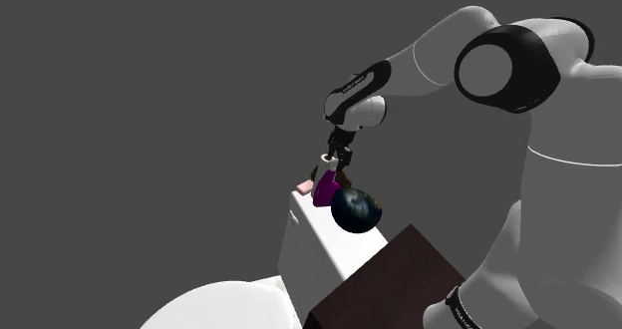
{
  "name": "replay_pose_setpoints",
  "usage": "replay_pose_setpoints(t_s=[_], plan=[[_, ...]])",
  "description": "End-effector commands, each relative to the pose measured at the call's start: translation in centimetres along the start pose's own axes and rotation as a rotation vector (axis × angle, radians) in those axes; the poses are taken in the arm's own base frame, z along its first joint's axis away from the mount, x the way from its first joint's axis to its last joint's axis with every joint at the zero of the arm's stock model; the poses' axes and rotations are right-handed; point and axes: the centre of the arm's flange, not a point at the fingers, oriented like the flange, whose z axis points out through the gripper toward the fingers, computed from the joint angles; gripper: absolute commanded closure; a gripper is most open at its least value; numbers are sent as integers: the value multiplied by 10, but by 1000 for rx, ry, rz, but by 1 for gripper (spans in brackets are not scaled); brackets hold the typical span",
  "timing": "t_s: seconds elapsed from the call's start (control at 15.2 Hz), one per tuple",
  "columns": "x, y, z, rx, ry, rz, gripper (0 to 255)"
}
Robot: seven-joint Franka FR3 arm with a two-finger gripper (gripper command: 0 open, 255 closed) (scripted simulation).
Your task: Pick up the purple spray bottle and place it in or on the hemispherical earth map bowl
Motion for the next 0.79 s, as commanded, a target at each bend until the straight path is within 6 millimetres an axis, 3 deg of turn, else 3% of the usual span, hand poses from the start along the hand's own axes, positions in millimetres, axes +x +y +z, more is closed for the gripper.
replay_pose_setpoints(t_s=[0.0,0.4,0.46,0.73], plan=[[0,0,2,0,0,0,0],[0,0,2,0,0,0,0],[0,0,2,0,0,0,255],[1,0,1,0,0,0,255]])
